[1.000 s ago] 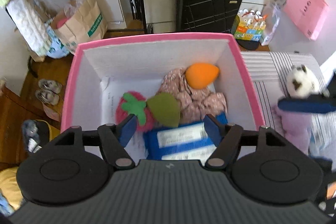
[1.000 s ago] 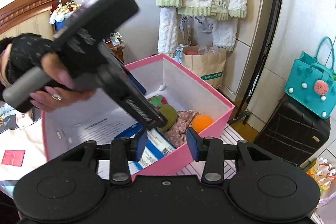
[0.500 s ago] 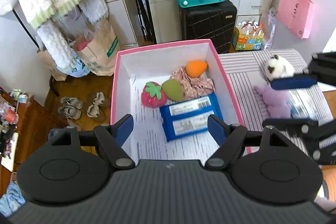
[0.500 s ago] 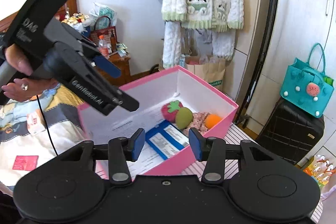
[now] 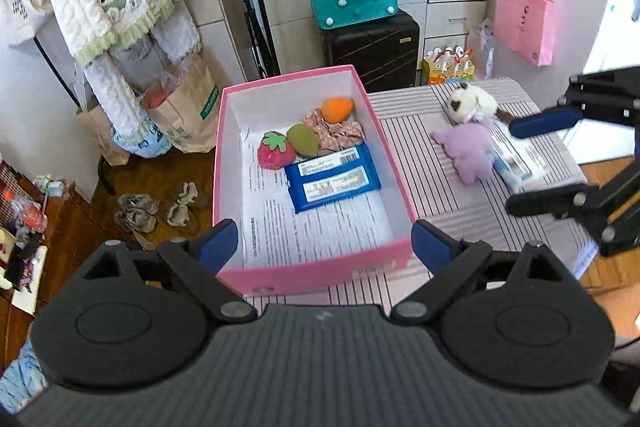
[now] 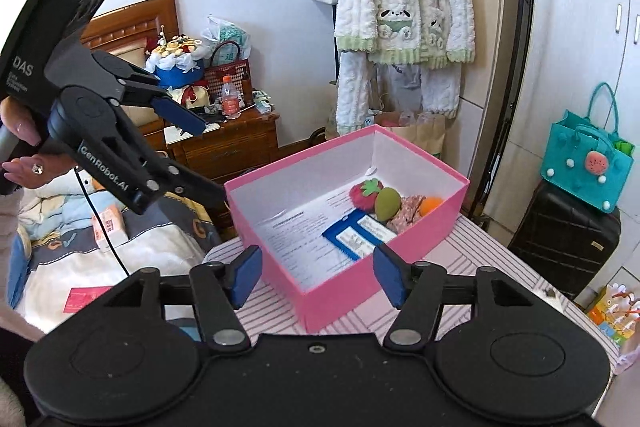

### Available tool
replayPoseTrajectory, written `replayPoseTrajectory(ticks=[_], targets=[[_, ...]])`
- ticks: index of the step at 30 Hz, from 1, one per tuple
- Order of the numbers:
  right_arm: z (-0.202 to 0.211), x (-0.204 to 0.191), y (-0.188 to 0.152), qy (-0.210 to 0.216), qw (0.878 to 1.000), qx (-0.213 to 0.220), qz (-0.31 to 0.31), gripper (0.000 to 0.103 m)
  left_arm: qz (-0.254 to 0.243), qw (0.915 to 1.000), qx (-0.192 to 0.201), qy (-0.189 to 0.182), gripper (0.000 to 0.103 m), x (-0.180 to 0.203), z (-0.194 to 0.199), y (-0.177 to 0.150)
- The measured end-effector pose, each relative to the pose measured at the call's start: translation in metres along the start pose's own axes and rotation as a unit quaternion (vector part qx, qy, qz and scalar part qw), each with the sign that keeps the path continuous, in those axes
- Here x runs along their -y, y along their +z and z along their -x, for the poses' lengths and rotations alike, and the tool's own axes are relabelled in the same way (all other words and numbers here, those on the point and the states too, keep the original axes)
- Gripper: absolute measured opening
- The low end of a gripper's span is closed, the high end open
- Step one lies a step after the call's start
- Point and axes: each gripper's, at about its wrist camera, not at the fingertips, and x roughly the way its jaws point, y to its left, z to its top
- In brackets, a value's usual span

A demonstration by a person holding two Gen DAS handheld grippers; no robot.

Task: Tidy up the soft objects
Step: 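Withdraw both tools and move them toward the lilac bear plush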

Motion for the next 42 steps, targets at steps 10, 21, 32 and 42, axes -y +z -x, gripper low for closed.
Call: replayPoseTrajectory(ticks=[10,21,32,42], targets=[[0.037,-0.015,-0.049,-0.015,1.000,-0.004,-0.012,0.087,-0.038,0.9986,0.019,-0.029,0.098,0.038,0.020,-0.043],[0.043,-0.019,-0.118,-0.049,0.998,-0.008,-0.040,0.094,-0.055,0.9953,0.008,-0.080,0.099,0.078,-0.015,-0.078],[0.033,0.014,-0.160,-0.084,0.994,0.001,-0.068,0.095,-0.046,0.9918,0.073,-0.094,0.101,0.111,-0.044,-0.088],[-0.011,0.056,-0.175,-0.114,0.991,0.047,-0.046,0.095,-0.019,0.9806,0.145,-0.131,0.100,0.145,-0.076,-0.058]])
